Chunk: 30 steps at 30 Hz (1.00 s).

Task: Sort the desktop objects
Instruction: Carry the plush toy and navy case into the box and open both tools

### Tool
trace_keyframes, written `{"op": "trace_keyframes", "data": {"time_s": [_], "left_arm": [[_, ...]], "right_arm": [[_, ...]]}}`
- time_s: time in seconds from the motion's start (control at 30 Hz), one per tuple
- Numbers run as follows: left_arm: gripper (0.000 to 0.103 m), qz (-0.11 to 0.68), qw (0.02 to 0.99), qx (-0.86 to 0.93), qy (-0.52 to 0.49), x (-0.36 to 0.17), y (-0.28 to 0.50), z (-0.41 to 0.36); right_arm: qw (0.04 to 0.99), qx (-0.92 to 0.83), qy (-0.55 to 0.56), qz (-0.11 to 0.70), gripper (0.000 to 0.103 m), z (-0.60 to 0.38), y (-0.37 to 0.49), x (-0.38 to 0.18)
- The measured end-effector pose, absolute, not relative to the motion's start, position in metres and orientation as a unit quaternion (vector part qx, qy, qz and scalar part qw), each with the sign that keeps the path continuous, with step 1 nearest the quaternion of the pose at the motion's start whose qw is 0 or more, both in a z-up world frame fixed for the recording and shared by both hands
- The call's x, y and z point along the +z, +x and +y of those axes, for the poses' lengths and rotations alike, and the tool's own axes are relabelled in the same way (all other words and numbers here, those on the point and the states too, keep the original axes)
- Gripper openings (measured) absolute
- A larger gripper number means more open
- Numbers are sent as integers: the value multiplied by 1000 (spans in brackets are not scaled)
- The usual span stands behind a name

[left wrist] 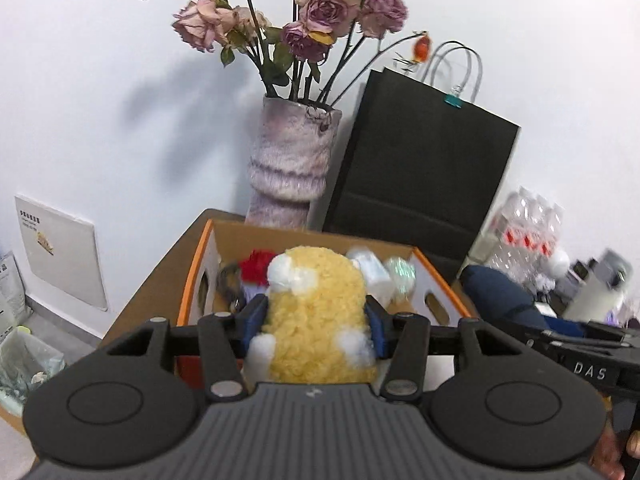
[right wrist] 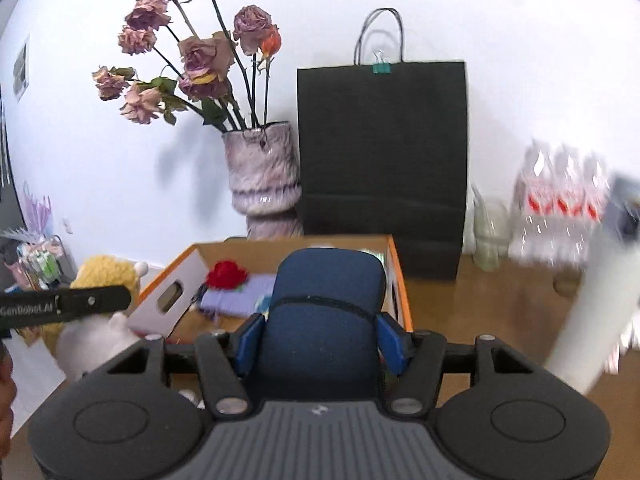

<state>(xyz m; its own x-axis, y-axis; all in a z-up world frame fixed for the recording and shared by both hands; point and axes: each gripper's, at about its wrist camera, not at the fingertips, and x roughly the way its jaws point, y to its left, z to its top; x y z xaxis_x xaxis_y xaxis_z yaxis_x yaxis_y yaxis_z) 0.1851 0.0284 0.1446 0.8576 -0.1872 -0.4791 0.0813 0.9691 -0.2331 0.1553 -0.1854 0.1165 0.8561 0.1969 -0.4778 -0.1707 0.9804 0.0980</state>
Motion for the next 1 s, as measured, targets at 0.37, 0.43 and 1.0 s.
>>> {"op": "trace_keyframes", "data": {"time_s": [0.37,0.43,1.0], "left_arm": [[52,344,933,-26,-97,98,303,-10],[52,362,926,-29,-98,82,311,-15],[76,379,922,-53,-67,73,297,-13]], "right_arm": [[934,68,-4,352,59,-173,284,95],[925,69,-13,372,59,-166,298,82],[889,54,-3,455,58,-173,322,62]]}}
